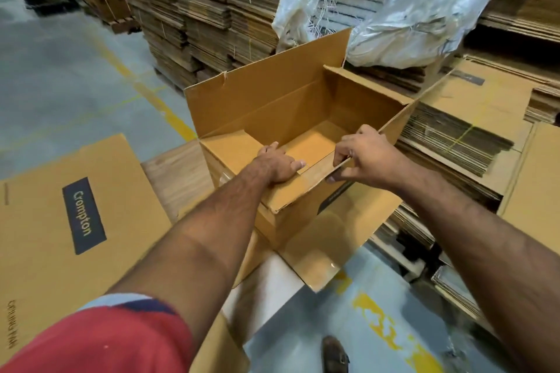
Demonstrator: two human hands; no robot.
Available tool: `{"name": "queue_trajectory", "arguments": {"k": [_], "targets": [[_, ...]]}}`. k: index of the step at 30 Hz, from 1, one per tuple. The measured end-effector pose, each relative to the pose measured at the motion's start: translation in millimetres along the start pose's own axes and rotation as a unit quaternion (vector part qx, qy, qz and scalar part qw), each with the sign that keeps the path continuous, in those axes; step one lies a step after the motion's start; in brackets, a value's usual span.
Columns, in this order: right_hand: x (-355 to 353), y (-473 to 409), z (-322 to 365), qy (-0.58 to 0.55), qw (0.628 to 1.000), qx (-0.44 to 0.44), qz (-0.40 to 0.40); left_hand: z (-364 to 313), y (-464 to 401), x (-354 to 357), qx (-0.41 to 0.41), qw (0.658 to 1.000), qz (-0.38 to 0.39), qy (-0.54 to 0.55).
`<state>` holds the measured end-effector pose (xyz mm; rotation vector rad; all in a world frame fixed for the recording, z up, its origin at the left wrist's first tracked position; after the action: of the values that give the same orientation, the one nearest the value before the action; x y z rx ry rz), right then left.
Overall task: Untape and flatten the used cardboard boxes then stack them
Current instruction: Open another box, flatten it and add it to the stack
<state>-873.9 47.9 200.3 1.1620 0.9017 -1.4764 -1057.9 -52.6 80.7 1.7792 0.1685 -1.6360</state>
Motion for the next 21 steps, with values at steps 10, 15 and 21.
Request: {"name": "queue_trajectory", "arguments": {"k": [10,15,21], "targets": [[-13,-20,10,0.051,0.996,-0.029,0.064,36,38,-88,0.132,0.986,-0.086,-0.060],[-23,-31,16,0.027,0.988,-0.074,0.130,53,66,-111,0.088,0.989,-0.047,-0.109],[-36,-48,0,-0.057,0.996,-0.053,0.034,73,100,-113,0.019,0.973,-0.161,-0.164]]}}
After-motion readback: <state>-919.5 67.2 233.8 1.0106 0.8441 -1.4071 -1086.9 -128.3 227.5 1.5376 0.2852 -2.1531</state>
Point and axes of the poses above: each hand's wrist, its own y-axis away from the middle knuckle, its own x-axis out of the palm, z = x × y, the point moved 2 cm from there along -y, towards the middle knuckle, and after that the axes turned 6 degrees about -y, right-handed, at the moved point
